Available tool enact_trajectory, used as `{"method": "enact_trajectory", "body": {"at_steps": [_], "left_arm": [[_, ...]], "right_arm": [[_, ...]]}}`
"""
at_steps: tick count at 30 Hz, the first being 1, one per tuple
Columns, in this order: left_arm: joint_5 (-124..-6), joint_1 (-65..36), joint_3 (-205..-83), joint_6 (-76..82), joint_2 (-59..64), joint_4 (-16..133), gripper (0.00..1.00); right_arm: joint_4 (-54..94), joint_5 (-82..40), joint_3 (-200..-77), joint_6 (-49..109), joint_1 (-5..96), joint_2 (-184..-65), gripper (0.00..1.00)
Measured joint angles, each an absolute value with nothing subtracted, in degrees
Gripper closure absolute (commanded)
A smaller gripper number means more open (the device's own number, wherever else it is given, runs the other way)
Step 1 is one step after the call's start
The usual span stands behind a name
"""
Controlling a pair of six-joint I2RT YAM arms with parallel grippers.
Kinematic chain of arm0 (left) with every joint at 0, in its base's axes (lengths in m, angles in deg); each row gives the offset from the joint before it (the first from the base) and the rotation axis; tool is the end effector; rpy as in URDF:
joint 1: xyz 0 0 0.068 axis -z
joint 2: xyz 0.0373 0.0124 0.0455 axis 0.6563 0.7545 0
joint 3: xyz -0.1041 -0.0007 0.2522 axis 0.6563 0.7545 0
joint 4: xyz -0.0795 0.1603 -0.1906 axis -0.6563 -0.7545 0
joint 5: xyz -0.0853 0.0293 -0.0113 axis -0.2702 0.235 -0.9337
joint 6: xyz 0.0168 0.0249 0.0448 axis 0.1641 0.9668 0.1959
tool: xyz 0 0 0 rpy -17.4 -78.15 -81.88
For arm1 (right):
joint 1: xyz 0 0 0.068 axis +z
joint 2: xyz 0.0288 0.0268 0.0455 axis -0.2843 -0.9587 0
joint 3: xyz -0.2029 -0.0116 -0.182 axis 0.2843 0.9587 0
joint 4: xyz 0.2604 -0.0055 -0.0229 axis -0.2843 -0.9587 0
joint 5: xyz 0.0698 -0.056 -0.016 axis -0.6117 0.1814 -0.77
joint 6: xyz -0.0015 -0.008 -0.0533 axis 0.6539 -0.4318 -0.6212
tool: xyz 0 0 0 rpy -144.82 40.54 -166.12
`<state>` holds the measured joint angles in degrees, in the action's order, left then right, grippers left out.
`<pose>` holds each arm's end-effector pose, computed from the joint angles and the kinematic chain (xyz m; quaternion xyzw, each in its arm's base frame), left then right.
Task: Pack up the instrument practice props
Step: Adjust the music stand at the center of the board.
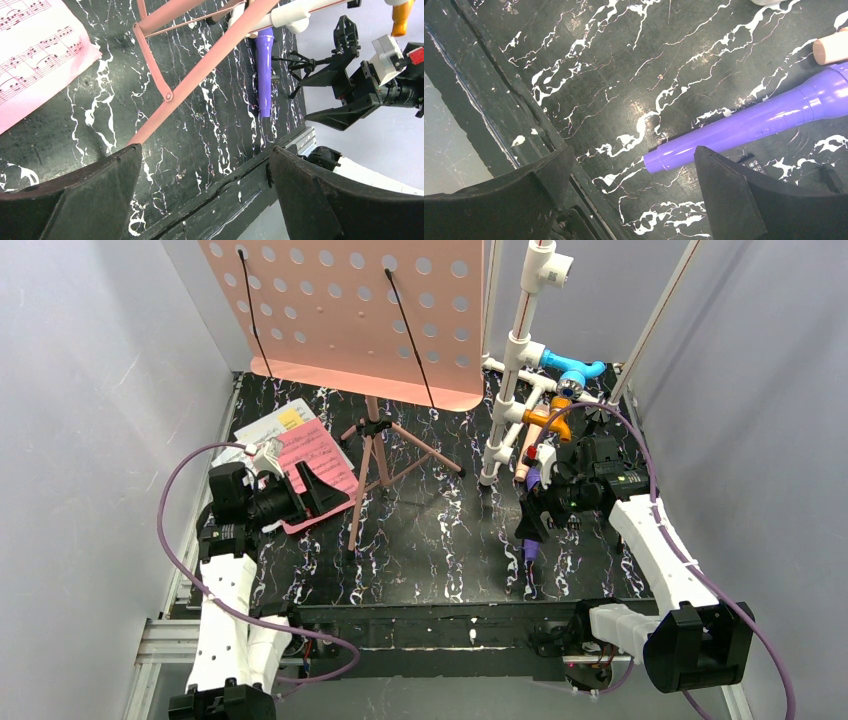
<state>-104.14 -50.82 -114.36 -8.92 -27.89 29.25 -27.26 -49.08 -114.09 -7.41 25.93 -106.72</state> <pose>0.1678 0.0023 0.3011 -0.0304 0.8161 -0.3977 0.4182 0.1988 0.0541 0.2699 -0.3906 0.8346 0.2461 0.3005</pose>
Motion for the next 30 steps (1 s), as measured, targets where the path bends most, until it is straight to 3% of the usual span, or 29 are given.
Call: {"method": "enact_trajectory", "body": {"at_steps": [30], "left_arm": [[-88.5, -30.2, -112.0, -3.3, -31.6, 31.9, 0.02]], "right_arm": [[-27.4, -49.1, -114.2, -9.4, 26.8, -107.9, 0.0]]}}
